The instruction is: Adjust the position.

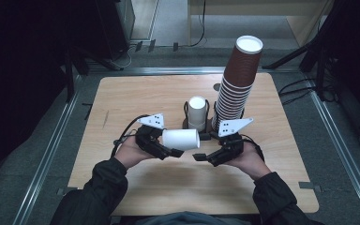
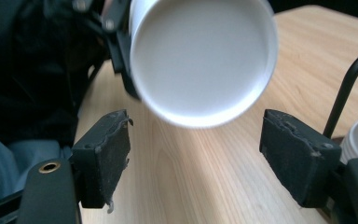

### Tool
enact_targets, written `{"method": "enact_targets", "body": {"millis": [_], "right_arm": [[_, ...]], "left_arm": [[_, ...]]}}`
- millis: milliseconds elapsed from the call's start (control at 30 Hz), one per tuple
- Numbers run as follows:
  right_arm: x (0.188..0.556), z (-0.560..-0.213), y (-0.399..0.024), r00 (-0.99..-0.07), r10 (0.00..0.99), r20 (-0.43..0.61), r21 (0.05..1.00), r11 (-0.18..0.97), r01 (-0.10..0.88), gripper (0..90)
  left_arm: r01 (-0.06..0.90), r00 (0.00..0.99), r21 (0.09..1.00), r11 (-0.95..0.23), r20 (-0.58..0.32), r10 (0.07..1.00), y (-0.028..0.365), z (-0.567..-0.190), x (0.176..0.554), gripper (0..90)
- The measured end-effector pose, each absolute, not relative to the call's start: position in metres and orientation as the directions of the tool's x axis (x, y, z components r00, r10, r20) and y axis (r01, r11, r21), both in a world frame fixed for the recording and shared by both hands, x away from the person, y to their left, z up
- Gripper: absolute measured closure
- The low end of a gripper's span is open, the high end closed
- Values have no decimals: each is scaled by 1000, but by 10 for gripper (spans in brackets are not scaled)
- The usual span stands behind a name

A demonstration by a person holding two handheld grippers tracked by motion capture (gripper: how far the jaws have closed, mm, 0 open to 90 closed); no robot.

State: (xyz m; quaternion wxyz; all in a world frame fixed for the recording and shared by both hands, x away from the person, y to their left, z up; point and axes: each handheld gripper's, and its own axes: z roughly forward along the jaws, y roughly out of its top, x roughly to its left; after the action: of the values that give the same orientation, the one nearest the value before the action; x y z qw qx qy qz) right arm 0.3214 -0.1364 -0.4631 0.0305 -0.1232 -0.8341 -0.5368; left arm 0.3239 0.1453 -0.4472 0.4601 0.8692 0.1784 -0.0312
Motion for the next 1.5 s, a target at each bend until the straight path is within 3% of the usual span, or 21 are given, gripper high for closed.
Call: {"method": "enact_targets", "body": {"millis": [400, 900, 1500], "right_arm": [[321, -471, -131, -970, 199, 142, 840, 494, 224, 253], [321, -476, -127, -976, 190, 110, 813, 548, 198, 257], [316, -480, -116, -986, 155, 68, 789, 596, 148, 264]], "left_arm": [[339, 932, 694, -635, -159, 324, 144, -451, 326, 257], [281, 954, 578, -766, -83, 288, 128, -455, 324, 257], [266, 963, 519, -812, -99, 252, 109, -467, 321, 257]]}}
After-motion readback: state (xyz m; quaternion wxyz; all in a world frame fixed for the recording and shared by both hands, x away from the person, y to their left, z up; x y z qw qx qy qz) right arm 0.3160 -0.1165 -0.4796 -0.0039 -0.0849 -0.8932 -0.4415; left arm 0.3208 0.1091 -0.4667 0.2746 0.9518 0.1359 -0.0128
